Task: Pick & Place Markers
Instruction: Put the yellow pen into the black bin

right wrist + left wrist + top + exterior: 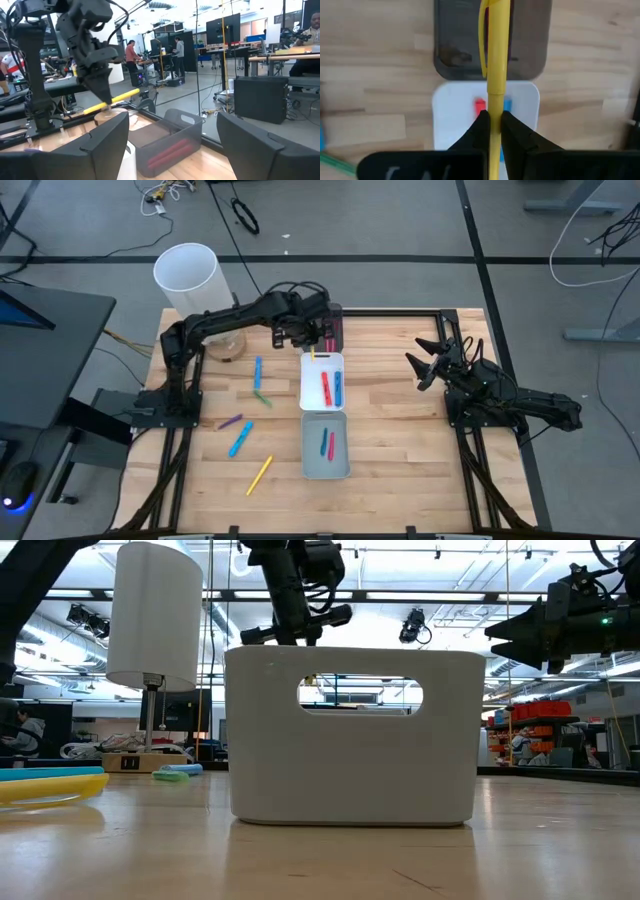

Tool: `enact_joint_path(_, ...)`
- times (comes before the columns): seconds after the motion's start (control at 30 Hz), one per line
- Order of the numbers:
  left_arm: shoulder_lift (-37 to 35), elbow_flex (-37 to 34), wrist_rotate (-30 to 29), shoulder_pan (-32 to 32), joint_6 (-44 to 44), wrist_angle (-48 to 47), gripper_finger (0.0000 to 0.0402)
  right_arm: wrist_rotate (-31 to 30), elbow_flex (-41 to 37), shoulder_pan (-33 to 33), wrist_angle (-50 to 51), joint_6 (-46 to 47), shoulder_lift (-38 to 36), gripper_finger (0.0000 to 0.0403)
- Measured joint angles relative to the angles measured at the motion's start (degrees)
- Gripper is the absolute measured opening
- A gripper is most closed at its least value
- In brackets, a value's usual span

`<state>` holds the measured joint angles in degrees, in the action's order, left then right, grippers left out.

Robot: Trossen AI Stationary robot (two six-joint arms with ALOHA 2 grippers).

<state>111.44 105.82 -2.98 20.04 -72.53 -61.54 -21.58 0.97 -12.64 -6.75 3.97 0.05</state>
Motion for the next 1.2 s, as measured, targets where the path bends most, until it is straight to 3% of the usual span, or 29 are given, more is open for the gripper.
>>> enact_joint_path(0.43, 0.82, 0.02, -2.39, 4.85, 7.46, 3.86, 0.0025, 0.02, 0.00, 0.00, -0.01, 0.01, 0.00, 0.0302)
enact_joint_path(0.67, 6.79, 0.00, -2.57, 6.74, 12.34, 12.85, 0.0025, 0.07, 0.00, 0.00, 0.12, 0.02, 0.00, 0.0302)
enact_joint_path(0.9, 11.15, 0.00, -9.85, 7.48, 13.29, 14.12, 0.0025, 0.02, 0.00, 0.00, 0.03, 0.02, 0.00, 0.0302)
enact_joint_path(1.2, 15.95, -0.02, -7.80, 8.34, 12.95, 15.00, 0.0025, 0.02, 0.00, -0.02, -0.04, 0.02, 0.00, 0.0302)
